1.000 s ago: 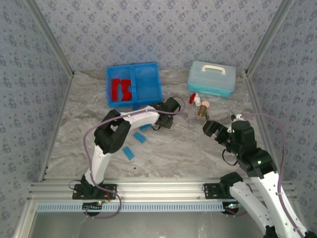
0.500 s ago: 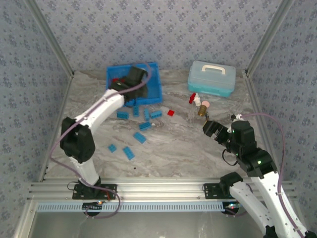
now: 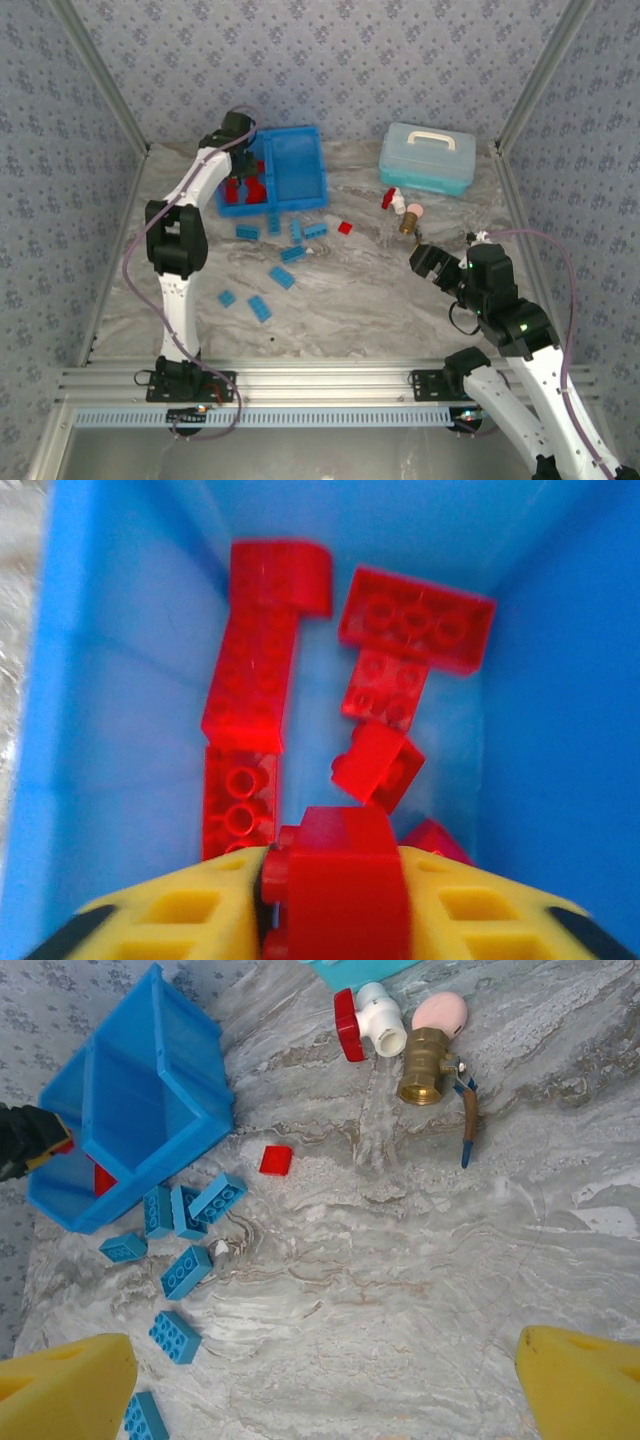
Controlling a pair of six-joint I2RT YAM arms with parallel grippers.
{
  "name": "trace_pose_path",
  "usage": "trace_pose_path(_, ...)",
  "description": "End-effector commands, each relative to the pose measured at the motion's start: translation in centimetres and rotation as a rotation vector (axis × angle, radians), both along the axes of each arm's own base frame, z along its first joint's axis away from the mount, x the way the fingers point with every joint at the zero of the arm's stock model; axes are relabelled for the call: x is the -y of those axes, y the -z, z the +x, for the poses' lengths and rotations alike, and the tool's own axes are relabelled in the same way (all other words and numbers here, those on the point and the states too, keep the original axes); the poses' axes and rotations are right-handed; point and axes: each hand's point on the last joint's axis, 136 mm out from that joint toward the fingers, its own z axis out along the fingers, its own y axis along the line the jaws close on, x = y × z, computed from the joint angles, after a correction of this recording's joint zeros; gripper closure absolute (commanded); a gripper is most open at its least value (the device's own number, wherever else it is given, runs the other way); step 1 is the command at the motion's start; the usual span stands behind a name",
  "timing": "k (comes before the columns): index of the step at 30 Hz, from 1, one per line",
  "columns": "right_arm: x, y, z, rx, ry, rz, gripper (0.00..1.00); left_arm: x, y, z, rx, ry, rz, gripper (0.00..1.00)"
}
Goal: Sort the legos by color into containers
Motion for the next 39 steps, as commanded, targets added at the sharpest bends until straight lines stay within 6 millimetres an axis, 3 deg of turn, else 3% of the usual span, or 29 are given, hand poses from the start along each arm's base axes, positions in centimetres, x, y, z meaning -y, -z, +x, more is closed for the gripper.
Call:
trace_pose_path(1, 0.6, -1.0, -0.3, 0.020, 0.025, -0.001, 0.00, 0.5, -3.0, -0.8, 0.030, -0.002, -0.053, 0.53)
trace_pose_path(4, 0.6, -1.1, -0.2, 0.027, 0.025, 0.004, 0.00, 0.6, -6.0, -1.5, 0.087, -0.003, -0.084, 0.51)
trace_pose_path(9, 0.4, -0.8, 0.1, 0.028, 0.024, 0.009, 0.00, 2.1, -13.6, -4.3, 0.220, 0.044, -0.180, 0.48)
trace_pose_path(12, 0.2, -0.4, 0.4, 0.026, 0.025, 0.016, 0.00, 5.9, -16.0, -7.5, 0.268, 0.150, -0.237, 0.47)
trace_pose_path(14, 0.0, 0.0, 0.7, 0.023, 0.025, 0.024, 0.00, 9.8, -16.5, -9.8, 0.274, 0.255, -0.244, 0.46)
trace_pose_path(17, -0.3, 0.5, 1.0, 0.009, 0.014, 0.027, 0.00, 15.6, -14.7, -12.7, 0.247, 0.394, -0.232, 0.46)
trace_pose_path(19, -1.0, 0.5, 1.1, 0.007, -0.026, 0.027, 0.00, 19.1, -12.5, -14.2, 0.212, 0.462, -0.210, 0.46)
trace_pose_path(24, -5.3, -0.4, 1.6, 0.088, -0.304, 0.043, 0.00, 25.5, -5.7, -15.4, 0.098, 0.567, -0.152, 0.46)
trace_pose_path(28, -6.8, -0.7, 1.4, 0.121, -0.394, 0.067, 0.00, 27.8, -1.0, -14.6, 0.025, 0.587, -0.141, 0.43)
trace_pose_path(33, -5.9, 0.0, 1.0, 0.089, -0.374, 0.012, 0.00, 29.4, 3.4, -13.3, -0.030, 0.630, -0.101, 0.39)
trace_pose_path(39, -5.4, 0.7, 0.5, 0.062, -0.374, -0.017, 0.00, 31.0, 5.7, -12.2, -0.065, 0.672, -0.092, 0.34)
